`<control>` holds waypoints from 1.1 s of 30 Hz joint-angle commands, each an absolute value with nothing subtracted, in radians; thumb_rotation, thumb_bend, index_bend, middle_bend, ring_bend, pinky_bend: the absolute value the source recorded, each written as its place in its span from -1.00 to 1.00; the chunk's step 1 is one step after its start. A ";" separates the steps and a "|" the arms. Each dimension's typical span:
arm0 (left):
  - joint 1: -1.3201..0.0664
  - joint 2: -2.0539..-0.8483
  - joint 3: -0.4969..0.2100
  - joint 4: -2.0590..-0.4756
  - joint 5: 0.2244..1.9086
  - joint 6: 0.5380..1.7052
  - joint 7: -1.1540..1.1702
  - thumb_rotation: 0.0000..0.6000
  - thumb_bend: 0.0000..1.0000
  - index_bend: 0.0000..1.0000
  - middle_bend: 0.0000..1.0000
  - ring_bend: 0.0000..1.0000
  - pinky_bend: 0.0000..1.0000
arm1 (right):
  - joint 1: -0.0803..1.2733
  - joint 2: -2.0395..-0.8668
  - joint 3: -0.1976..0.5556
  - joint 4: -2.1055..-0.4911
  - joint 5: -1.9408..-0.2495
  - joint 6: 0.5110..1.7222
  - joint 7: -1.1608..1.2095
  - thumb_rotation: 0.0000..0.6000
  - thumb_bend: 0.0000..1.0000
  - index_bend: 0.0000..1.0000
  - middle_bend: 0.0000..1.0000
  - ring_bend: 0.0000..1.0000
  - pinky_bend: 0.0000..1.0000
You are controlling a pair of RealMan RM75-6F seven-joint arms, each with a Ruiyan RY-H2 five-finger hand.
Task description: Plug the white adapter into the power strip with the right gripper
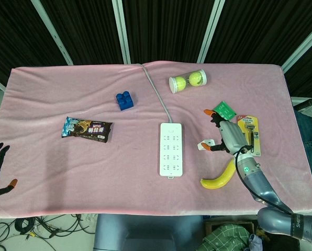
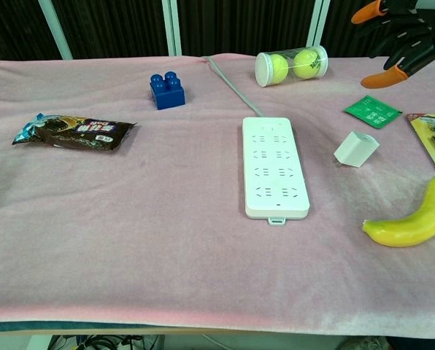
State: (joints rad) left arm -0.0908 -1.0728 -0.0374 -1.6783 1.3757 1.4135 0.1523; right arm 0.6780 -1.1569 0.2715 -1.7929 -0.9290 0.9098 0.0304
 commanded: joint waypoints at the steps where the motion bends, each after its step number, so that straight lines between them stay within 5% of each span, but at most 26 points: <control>1: -0.090 -1.074 -0.036 -1.679 1.379 1.416 0.157 1.00 -0.52 -0.98 -1.00 -1.00 -1.00 | 0.674 -1.157 0.264 -1.786 -0.939 0.907 0.030 1.00 -0.76 -0.74 -0.74 -0.51 -0.43; 26: -0.090 -1.079 -0.034 -1.686 1.386 1.418 0.170 1.00 -0.52 -0.98 -1.00 -1.00 -1.00 | 0.676 -1.135 0.248 -1.801 -0.929 0.909 -0.017 1.00 -0.76 -0.73 -0.74 -0.51 -0.43; 33: -0.090 -1.078 -0.034 -1.689 1.384 1.415 0.171 1.00 -0.52 -0.98 -1.00 -1.00 -1.00 | 0.668 -1.197 0.174 -1.681 -0.989 0.964 -0.141 1.00 -0.76 -0.73 -0.73 -0.52 -0.48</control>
